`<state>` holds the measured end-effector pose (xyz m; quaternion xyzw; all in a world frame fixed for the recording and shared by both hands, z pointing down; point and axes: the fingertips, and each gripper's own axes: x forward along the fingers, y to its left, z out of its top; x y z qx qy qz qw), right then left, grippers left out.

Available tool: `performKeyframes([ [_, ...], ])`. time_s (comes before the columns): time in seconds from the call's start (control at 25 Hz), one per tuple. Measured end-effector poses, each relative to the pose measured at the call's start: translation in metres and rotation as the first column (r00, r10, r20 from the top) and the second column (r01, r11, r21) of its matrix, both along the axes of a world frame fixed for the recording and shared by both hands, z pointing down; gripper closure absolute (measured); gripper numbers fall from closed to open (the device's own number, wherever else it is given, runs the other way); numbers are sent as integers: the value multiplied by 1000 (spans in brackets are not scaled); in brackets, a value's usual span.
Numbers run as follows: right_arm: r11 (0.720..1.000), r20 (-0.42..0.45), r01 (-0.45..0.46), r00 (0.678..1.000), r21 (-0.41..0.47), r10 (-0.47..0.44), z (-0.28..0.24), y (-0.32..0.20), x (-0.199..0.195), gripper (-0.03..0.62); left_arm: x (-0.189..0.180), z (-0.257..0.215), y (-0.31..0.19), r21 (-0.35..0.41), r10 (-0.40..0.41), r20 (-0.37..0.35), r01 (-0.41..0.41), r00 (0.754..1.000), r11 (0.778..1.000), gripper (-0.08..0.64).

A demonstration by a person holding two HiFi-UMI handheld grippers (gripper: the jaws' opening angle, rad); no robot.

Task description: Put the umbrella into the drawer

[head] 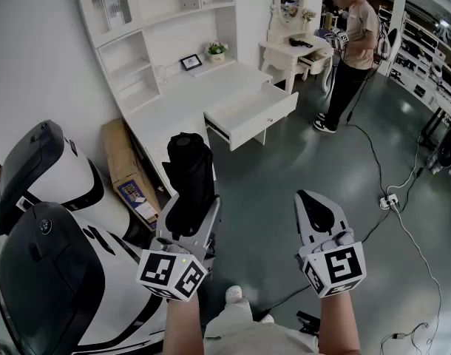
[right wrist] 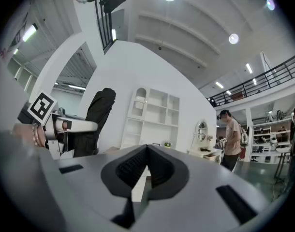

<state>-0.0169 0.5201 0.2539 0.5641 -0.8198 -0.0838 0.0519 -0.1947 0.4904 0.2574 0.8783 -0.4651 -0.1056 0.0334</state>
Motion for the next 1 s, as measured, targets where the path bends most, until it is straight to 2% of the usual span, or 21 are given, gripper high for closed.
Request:
performKeyframes([
  [0.2, 1000, 14, -19, 1000, -1, 19, 2, -8, 4, 586, -5, -2, -10, -2, -13, -9, 13, 1000, 1000, 293],
  [0.4, 1000, 13, -30, 999, -7, 30, 1, -38, 1, 586, -11, -4, -42, -7, -11, -12, 11, 1000, 1000, 293],
  [0.76, 999, 15, -38, 999, 15, 38, -7, -105, -32, 584, -39, -2, -109, 0, 16, 6, -16, 1000, 1000, 293],
  [1.0, 1000, -13, -22, 1000, 15, 23, -3, -128, -52, 584, -57, -1, -134, 4, 2, -17, -2, 1000, 1000, 293],
])
